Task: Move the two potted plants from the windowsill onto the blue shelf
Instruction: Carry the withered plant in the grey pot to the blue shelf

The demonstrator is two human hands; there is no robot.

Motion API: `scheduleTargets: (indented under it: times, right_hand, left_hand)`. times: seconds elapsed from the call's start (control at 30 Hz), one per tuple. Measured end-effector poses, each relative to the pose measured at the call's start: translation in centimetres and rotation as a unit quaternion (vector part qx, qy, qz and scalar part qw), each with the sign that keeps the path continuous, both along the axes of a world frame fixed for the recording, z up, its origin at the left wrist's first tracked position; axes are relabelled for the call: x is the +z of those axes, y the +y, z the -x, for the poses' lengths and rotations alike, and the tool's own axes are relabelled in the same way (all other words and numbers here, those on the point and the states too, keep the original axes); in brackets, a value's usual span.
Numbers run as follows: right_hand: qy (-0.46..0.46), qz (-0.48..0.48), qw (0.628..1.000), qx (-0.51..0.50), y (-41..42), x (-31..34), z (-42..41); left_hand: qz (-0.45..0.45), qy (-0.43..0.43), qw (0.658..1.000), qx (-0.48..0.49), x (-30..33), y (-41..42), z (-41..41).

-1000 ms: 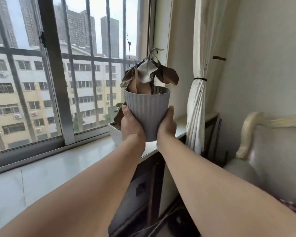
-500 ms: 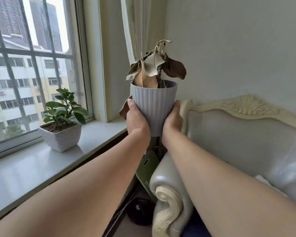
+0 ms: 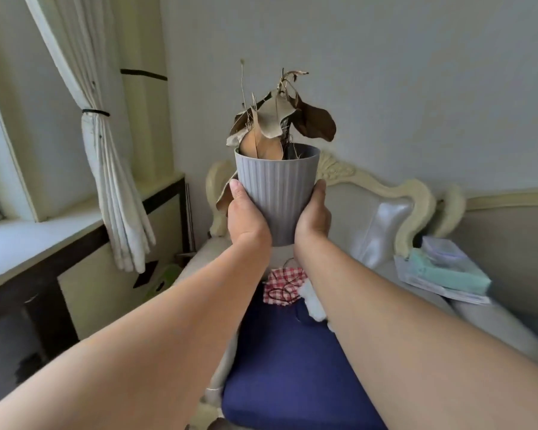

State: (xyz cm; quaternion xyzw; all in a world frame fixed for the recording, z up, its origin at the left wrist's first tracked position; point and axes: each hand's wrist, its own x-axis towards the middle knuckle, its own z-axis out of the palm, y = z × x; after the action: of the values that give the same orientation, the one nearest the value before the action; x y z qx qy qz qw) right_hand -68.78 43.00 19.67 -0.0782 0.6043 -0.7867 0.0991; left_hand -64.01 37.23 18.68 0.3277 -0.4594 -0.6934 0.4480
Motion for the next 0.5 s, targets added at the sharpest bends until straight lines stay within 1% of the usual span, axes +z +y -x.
scheduleTargets:
  times: [0.3,0.4,0.5]
  right_hand:
    - [0.017,0.001,0.997,-0.076,13.2,-0.8,8.0]
    - [0.003,0.012,0.994,-0.108,16.8,-0.8,9.7]
    - [-0.01,0.023,0.99,-0.136,20.4,-0.9,11.2]
  left_hand:
    - [-0.009,0.012,0.995,-0.094,-0.3,13.0,8.1]
    - [-0.01,0.008,0.992,-0.124,-0.4,16.4,10.0]
    - [-0.038,0.009,0.985,-0.17,-0.5,19.9,11.9]
